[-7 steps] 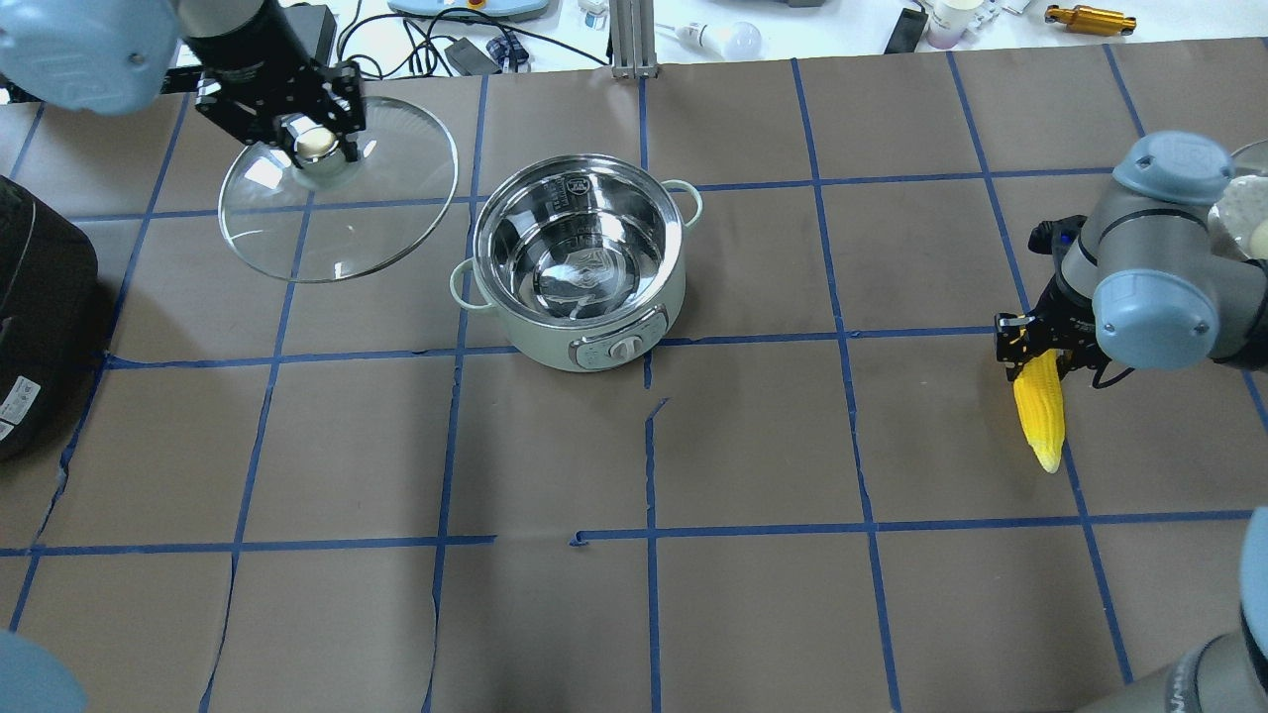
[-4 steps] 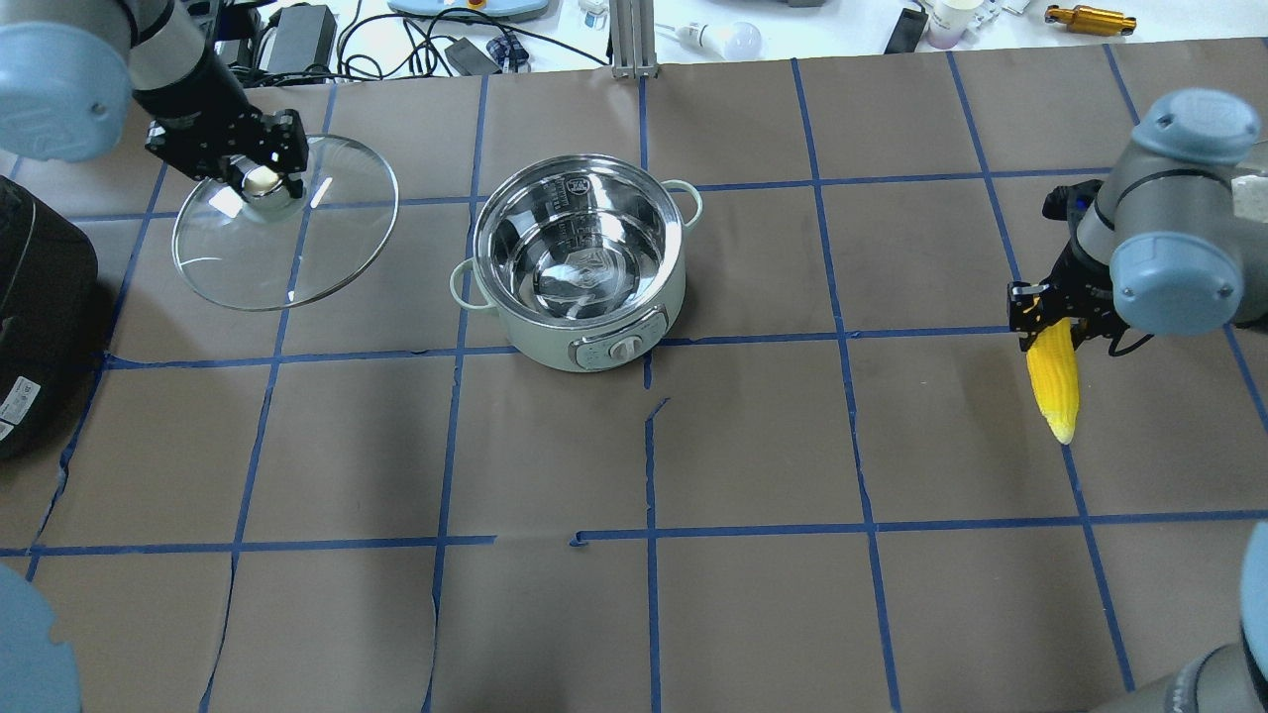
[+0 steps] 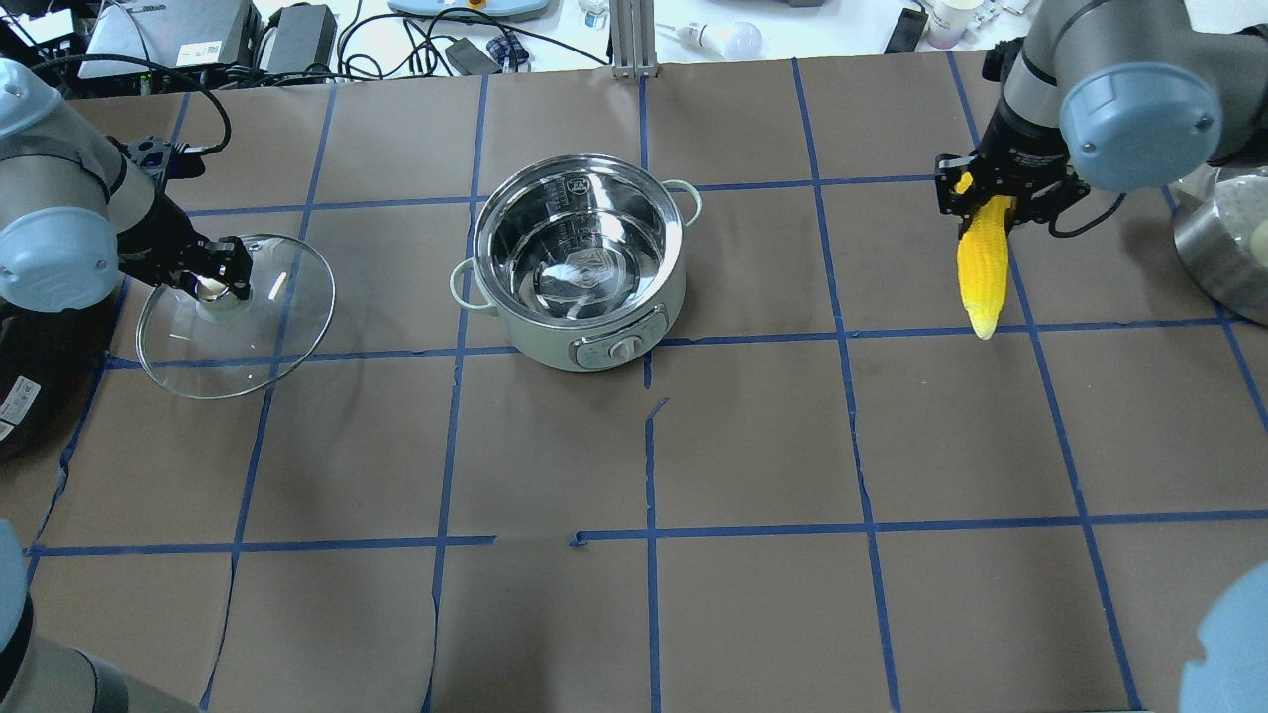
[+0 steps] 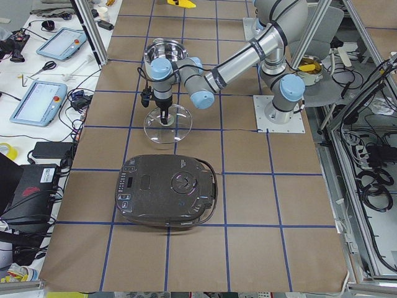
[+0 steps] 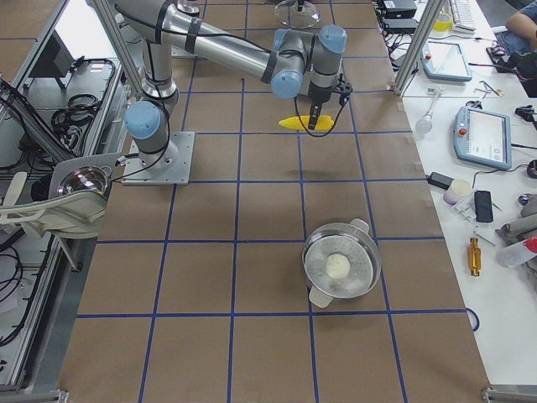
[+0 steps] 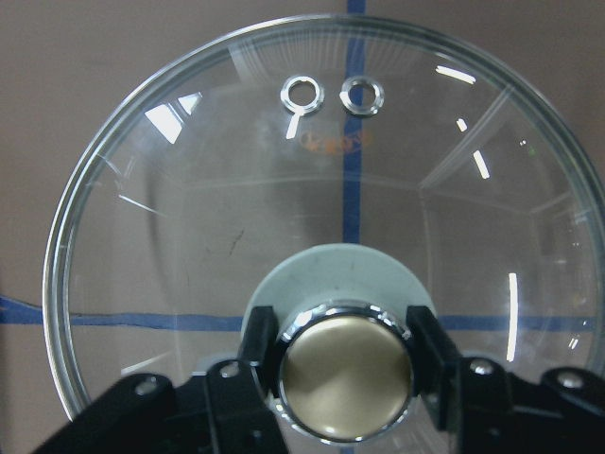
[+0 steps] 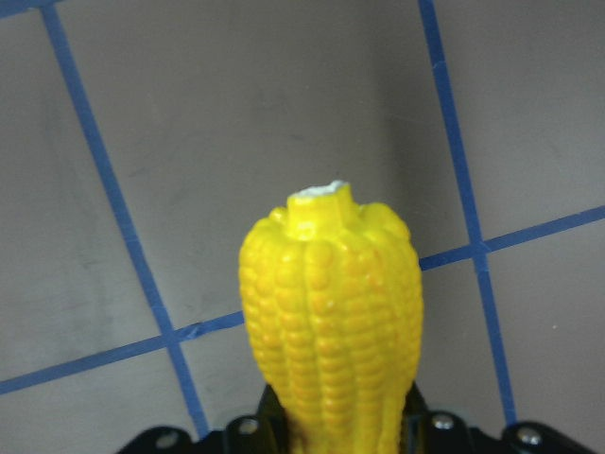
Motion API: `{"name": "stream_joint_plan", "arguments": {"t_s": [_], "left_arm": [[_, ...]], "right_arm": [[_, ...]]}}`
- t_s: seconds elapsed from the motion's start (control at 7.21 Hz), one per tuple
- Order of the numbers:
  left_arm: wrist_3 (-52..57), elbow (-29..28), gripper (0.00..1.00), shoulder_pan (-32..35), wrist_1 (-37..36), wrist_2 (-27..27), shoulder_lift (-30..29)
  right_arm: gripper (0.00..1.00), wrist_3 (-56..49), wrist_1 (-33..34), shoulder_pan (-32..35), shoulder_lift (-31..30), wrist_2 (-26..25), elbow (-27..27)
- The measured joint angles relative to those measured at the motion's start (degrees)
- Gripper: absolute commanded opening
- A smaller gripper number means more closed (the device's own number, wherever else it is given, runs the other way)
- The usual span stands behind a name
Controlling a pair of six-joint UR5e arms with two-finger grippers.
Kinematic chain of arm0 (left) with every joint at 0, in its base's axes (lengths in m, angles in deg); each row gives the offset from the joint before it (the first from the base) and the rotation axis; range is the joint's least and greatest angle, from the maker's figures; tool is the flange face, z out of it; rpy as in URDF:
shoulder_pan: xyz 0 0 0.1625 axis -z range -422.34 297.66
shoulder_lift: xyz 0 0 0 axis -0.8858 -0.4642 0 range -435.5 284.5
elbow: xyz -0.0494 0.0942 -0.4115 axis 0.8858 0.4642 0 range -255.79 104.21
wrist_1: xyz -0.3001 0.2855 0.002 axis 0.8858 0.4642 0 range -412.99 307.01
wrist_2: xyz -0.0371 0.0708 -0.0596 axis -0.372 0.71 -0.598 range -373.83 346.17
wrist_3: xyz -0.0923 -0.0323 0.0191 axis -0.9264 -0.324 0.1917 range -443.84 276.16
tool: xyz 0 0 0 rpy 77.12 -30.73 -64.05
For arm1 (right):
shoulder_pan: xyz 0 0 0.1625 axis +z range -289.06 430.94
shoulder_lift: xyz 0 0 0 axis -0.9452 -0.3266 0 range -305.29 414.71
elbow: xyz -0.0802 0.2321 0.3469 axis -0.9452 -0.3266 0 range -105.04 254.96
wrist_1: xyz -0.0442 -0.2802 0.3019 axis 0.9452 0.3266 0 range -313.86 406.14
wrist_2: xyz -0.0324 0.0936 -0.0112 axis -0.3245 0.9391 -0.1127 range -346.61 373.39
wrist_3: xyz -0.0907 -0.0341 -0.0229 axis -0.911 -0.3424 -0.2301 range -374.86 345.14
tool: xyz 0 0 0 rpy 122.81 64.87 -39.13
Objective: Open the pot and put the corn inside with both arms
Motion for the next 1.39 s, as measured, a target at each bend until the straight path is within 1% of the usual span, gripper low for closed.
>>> {"name": "stream_joint_plan", "arguments": {"t_s": [0.42, 0.69, 0.83, 1.11, 1.39], "left_arm": [[2.1, 1.1, 0.16, -0.2, -0.7, -0.1, -1.5], [3.8, 1.6, 0.16, -0.2, -0.8, -0.1, -1.8], [4.3, 1.7, 0.22, -0.2, -0.8, -0.1, -1.8], [4.6, 1.8, 0.56, -0.2, -0.6, 0.0, -1.9], [4.4, 2.1, 0.77, -0.1, -0.5, -0.1, -2.3]], "right_arm": [[0.0, 9.6, -0.2, 7.7, 0.1, 0.2, -3.1], [0.0, 14.4, -0.2, 10.7, 0.1, 1.4, -4.3], [0.0, 17.1, -0.2, 12.5, 0.3, 1.7, -5.6], [0.0, 23.3, 0.0, 17.7, 2.5, 2.3, -10.0], [0.0, 28.2, 0.2, 22.2, 5.0, 3.3, -14.1]]}}
